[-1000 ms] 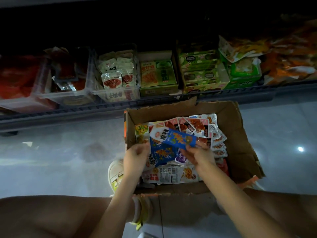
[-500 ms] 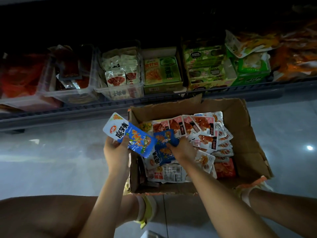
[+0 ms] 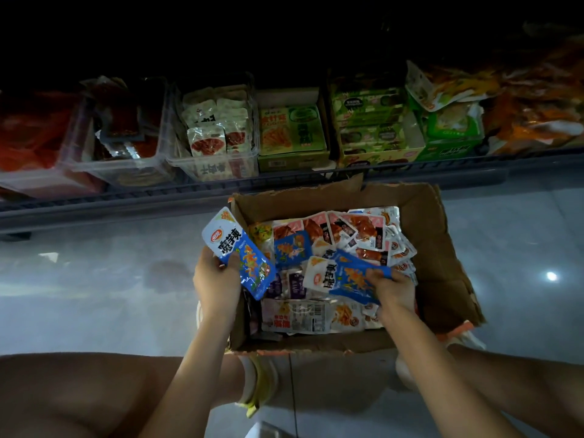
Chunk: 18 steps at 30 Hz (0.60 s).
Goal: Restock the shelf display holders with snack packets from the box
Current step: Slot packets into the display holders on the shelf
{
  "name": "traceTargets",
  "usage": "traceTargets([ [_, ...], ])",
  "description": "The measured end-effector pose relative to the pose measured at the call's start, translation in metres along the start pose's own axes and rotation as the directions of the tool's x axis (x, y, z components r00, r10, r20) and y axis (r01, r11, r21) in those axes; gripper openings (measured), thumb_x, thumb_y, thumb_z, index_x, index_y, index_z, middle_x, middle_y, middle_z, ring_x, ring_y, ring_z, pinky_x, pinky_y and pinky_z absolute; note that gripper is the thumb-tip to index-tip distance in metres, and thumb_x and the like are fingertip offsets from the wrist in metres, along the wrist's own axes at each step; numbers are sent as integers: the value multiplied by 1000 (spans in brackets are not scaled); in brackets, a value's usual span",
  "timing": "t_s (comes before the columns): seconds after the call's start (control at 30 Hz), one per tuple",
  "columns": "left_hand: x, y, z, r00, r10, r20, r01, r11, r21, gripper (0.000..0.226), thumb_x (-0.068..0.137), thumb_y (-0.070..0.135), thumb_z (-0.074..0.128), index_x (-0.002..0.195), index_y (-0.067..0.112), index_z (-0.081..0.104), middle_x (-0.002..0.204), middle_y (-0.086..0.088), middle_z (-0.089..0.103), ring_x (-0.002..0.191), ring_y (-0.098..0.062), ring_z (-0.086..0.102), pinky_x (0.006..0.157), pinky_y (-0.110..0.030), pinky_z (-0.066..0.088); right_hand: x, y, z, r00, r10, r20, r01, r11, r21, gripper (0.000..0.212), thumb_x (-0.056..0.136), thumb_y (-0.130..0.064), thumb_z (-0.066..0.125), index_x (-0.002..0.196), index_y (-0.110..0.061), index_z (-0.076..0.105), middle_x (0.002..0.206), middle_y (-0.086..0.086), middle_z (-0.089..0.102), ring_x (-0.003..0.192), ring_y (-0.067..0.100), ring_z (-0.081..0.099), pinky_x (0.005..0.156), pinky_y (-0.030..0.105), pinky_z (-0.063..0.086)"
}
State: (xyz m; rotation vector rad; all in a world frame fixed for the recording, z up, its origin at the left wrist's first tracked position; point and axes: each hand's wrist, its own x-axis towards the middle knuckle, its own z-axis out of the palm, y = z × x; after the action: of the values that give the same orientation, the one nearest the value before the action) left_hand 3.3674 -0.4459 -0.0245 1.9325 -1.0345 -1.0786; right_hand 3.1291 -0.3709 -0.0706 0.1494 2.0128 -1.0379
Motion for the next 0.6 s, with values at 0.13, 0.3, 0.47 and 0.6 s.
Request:
traceTargets([
  [0.13,-17,1,15,993,59,106,-72,990,121,14,91,10,54,104,15,57,95,-8,68,87,-29,63,75,-42,51,-10,-15,-16,955,266,130,-289,931,222,18,86,-6,66,101,-8,57,123,16,60,109,32,59,80,42,51],
  [0.3,-33,1,29,979,-45,200,42,999,19,14,95,16,53,108,17,57,104,-3,67,91,-22,63,73,-37,53,-34,-25,-16,876,373,305,-455,849,269,9,93,-11,56,96,-2,57,136,16,50,88,28,58,49,26,55],
  [0.47,-32,4,28,986,-38,160,37,999,5,10,95,15,52,104,15,56,99,-2,66,87,-19,63,69,-33,51,-33,-21,-12,905,335,263,-398,885,243,10,91,-12,60,98,-5,56,133,16,54,120,28,53,85,38,44],
  [0.6,-36,7,28,992,-42,116,36,998,57,11,96,14,50,105,13,55,99,-4,64,87,-21,60,63,-29,47,-36,-22,-10,911,341,232,-397,879,265,10,91,-11,61,97,-5,56,129,16,57,117,28,56,82,37,46],
])
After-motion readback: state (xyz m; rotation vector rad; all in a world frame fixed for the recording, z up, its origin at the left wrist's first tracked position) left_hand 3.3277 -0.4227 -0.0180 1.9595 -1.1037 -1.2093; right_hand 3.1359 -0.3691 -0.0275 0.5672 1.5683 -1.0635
